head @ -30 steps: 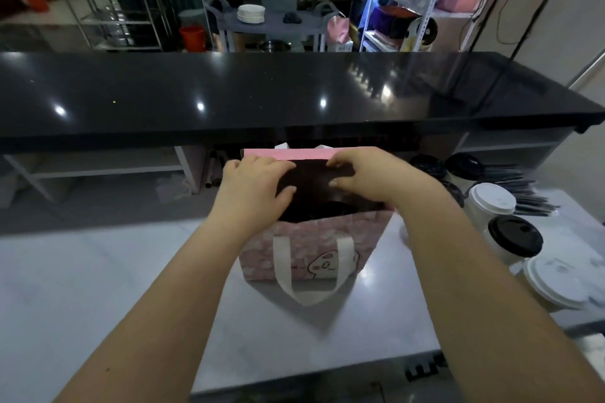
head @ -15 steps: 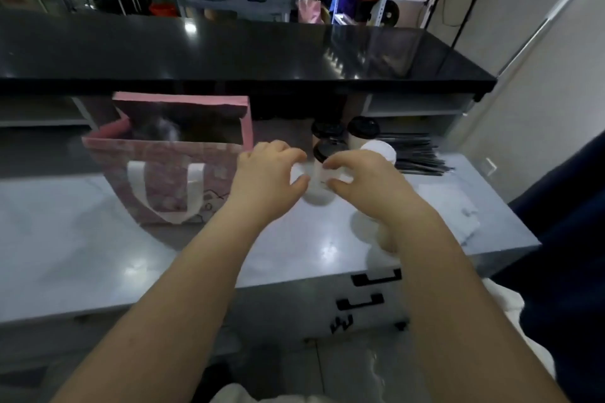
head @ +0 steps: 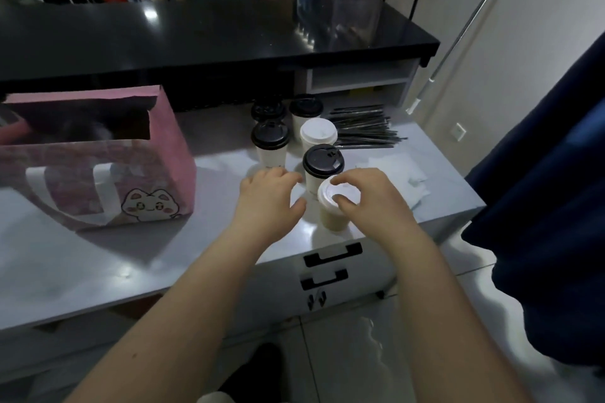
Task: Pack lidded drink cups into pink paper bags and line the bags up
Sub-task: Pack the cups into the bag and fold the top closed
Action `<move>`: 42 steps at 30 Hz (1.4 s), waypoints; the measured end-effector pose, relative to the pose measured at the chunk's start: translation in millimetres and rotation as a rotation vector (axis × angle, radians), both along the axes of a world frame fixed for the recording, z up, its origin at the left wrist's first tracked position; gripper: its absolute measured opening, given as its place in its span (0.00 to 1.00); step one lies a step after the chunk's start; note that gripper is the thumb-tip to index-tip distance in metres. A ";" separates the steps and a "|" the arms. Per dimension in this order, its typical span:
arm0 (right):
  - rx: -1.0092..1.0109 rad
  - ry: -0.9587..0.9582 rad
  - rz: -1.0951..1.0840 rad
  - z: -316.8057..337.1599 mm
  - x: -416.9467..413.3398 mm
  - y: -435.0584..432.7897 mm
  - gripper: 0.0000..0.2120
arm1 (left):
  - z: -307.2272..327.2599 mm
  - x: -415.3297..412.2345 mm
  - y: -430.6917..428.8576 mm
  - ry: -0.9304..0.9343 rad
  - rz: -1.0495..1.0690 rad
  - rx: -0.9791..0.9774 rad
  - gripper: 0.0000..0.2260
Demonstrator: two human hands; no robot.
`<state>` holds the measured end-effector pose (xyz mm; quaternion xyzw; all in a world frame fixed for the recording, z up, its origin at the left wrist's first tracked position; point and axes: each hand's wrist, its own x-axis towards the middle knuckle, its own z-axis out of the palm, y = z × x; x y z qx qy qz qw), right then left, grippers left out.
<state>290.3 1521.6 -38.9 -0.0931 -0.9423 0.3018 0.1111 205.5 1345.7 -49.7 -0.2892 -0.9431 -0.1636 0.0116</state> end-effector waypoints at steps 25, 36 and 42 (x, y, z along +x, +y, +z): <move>0.064 -0.194 -0.156 -34.1 -176.3 220.4 0.13 | -25.5 -192.6 247.1 -0.025 -0.184 -0.193 0.19; 0.449 -0.336 0.243 -104.8 -290.7 280.7 0.20 | -54.2 -225.7 307.0 -0.081 0.014 -0.446 0.20; 0.457 -0.303 0.279 -132.7 -307.7 287.2 0.14 | -70.8 -221.6 310.6 -0.150 0.132 -0.422 0.22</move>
